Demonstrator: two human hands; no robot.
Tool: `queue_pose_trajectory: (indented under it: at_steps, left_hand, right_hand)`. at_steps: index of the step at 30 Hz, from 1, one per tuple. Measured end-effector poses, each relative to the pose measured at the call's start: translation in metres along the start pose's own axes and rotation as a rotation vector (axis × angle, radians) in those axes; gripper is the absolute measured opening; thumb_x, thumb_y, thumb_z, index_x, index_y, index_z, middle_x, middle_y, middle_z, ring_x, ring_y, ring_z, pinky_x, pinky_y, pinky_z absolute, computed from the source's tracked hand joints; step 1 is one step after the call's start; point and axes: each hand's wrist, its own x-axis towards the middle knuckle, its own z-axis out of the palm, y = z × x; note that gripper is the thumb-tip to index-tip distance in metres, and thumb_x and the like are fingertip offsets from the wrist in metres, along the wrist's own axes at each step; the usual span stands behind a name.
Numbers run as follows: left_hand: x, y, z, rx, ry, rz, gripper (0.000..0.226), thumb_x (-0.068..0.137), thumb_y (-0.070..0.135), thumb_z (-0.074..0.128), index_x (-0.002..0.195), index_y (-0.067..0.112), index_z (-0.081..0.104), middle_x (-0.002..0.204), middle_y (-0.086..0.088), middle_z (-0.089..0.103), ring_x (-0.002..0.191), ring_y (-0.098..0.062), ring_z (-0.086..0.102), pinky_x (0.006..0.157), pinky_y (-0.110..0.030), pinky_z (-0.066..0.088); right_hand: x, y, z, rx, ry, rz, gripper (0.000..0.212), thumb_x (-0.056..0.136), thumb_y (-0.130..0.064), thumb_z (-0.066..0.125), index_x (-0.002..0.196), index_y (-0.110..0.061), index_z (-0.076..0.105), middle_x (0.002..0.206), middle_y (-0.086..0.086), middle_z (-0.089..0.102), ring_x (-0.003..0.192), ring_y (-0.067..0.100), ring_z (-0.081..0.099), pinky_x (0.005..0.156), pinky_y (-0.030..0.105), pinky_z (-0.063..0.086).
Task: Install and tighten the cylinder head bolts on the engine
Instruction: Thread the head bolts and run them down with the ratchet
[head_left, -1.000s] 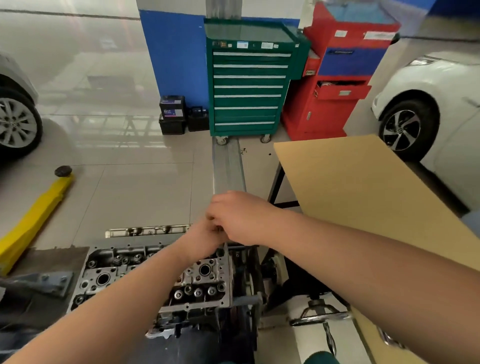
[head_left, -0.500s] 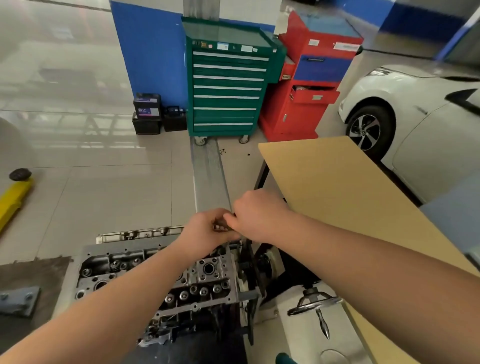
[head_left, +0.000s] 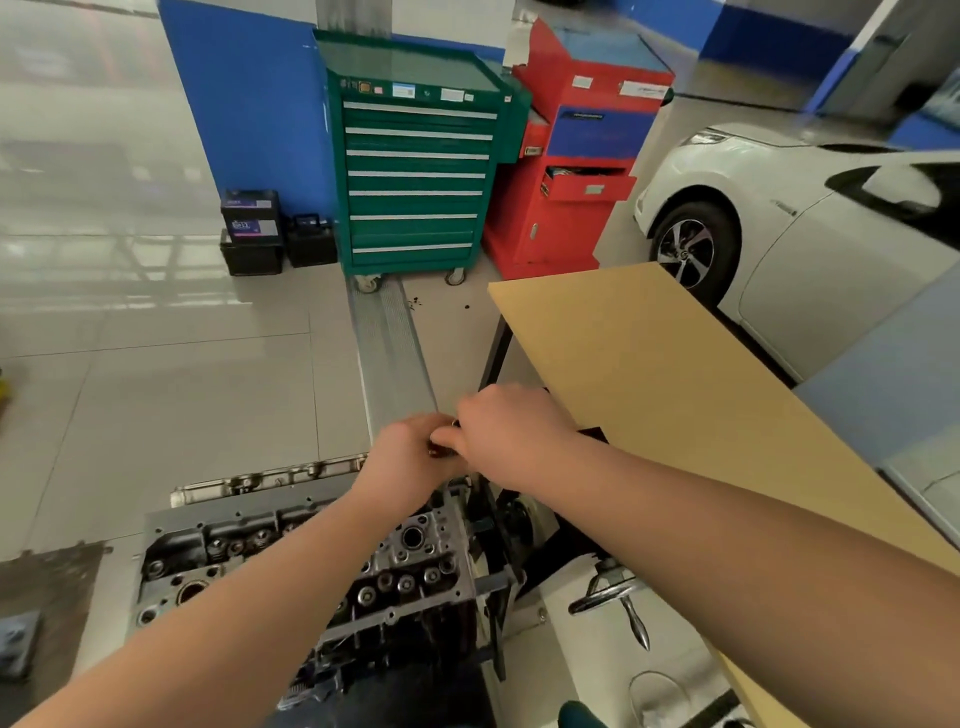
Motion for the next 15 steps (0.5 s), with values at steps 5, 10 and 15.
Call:
queue_pose_trajectory:
  at_steps: [5,10,15]
  left_hand:
    - [0.002,-0.007,-0.010,-0.079,-0.102,-0.083,0.025,0.080,0.023,0.088,0.088,0.035,0.068,0.081,0.009,0.074,0.075,-0.006,0.066,0.064,-0.017,0.052]
    - [-0.003,-0.012,-0.008,-0.140,-0.167,-0.087,0.025,0.081,0.031,0.091,0.098,0.039,0.075,0.091,0.018,0.075,0.089,0.003,0.068,0.077,-0.009,0.051]
    - [-0.001,-0.019,-0.003,-0.058,-0.095,-0.002,0.019,0.088,0.012,0.081,0.088,0.028,0.072,0.085,0.012,0.073,0.080,-0.003,0.067,0.074,-0.021,0.051]
  right_hand:
    - [-0.002,0.007,-0.004,0.146,-0.070,-0.166,0.022,0.102,-0.041,0.056,0.097,-0.025,0.042,0.091,-0.004,0.050,0.083,0.022,0.056,0.057,0.035,0.036]
    - [0.007,-0.002,-0.001,-0.137,-0.018,0.081,0.058,0.104,-0.065,0.033,0.066,-0.020,0.034,0.067,0.002,0.041,0.056,0.019,0.037,0.049,0.031,0.024]
    - [0.002,0.008,0.003,0.114,0.008,-0.132,0.037,0.098,-0.060,0.051,0.109,-0.024,0.055,0.096,-0.004,0.058,0.079,0.020,0.054,0.053,0.029,0.029]
